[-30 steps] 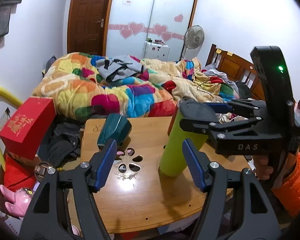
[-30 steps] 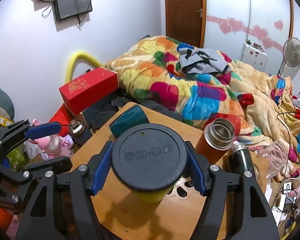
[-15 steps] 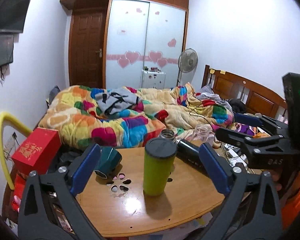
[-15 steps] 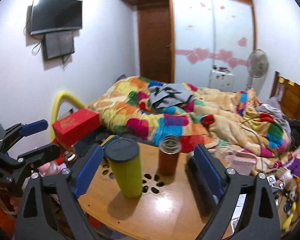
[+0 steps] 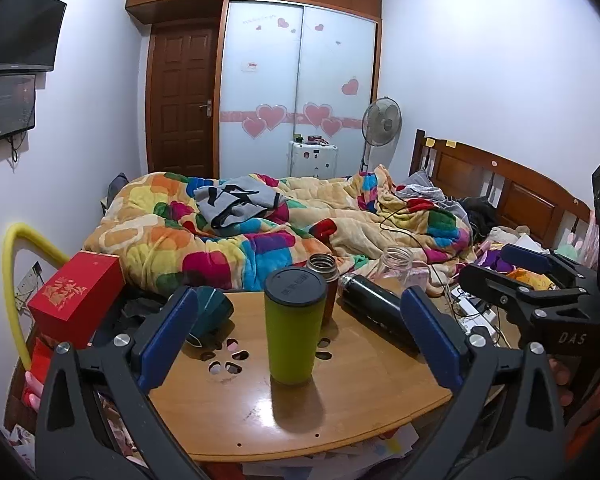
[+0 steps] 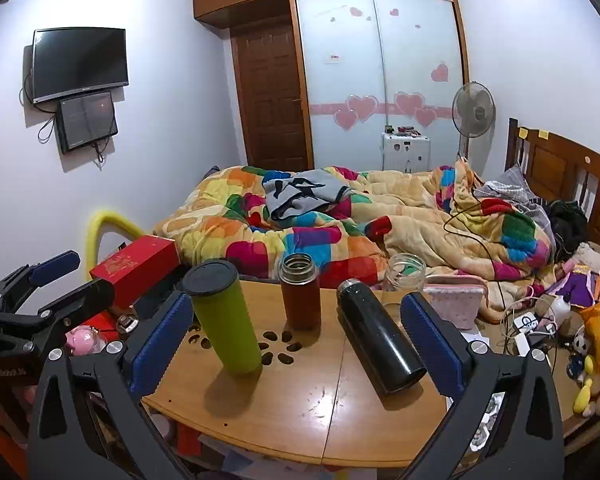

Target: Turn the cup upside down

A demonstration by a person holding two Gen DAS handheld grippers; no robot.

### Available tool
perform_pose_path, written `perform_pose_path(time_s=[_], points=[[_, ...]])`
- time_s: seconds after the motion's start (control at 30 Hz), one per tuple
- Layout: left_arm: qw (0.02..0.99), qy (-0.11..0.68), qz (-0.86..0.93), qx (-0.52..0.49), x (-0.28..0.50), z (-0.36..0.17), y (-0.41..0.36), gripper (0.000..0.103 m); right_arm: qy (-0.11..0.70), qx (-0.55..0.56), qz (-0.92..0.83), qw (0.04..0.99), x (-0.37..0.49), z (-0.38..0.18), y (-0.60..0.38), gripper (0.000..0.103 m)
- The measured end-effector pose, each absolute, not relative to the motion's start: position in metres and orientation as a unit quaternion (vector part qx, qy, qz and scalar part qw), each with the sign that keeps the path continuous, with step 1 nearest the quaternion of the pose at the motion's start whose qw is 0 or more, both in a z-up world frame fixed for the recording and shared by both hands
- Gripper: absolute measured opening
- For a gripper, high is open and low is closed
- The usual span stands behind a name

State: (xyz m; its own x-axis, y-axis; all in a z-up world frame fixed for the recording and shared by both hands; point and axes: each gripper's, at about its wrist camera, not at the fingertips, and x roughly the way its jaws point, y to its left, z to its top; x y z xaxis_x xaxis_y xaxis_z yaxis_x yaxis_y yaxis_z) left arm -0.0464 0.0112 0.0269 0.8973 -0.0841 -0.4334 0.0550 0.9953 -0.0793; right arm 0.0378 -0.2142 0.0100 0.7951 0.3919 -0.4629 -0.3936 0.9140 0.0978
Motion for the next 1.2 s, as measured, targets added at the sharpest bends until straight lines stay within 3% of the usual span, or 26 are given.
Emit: perform_pose_path(time_s=[1.2], points=[[0.974,0.221,-0.037,-0.036,-0.04,0.024,0.01,0.102,0.236,-0.004,0.213,0.948,0.033,0.01,-0.207,0.103]])
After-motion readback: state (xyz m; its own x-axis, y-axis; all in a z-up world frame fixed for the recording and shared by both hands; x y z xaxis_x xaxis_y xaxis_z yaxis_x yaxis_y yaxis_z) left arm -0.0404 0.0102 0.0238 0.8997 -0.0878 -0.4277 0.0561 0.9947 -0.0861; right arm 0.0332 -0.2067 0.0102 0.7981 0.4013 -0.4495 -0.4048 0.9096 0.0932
